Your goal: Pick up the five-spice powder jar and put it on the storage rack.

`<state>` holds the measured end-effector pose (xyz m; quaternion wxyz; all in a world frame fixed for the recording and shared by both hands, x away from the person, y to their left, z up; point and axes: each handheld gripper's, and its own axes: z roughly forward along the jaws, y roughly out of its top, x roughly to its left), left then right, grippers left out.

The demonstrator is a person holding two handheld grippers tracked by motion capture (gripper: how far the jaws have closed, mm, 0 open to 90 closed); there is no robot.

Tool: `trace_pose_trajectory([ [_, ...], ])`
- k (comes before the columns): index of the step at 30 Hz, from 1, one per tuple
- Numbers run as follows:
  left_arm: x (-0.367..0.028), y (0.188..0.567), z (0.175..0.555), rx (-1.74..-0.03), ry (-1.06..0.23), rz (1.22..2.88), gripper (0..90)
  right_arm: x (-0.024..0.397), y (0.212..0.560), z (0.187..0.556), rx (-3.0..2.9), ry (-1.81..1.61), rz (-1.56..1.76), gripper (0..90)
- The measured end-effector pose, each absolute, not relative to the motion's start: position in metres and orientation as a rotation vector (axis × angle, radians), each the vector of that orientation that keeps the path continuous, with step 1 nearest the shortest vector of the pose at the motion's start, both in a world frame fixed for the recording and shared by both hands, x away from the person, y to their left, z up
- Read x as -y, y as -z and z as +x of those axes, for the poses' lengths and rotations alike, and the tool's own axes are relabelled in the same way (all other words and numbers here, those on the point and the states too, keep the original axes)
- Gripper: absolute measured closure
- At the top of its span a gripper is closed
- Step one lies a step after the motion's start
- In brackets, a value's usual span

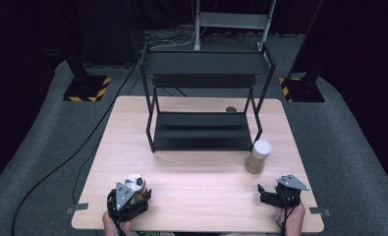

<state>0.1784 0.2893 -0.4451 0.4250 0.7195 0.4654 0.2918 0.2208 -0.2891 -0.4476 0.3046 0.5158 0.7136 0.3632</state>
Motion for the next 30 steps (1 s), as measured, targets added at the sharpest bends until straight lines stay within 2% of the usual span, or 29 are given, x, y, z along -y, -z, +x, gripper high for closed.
trace_pose_trajectory([
  [30,-0.278,0.442,0.201,-1.128,-0.708,1.836,31.1,0.289,0.447,0.222,-1.897,-0.959,1.364,0.7],
])
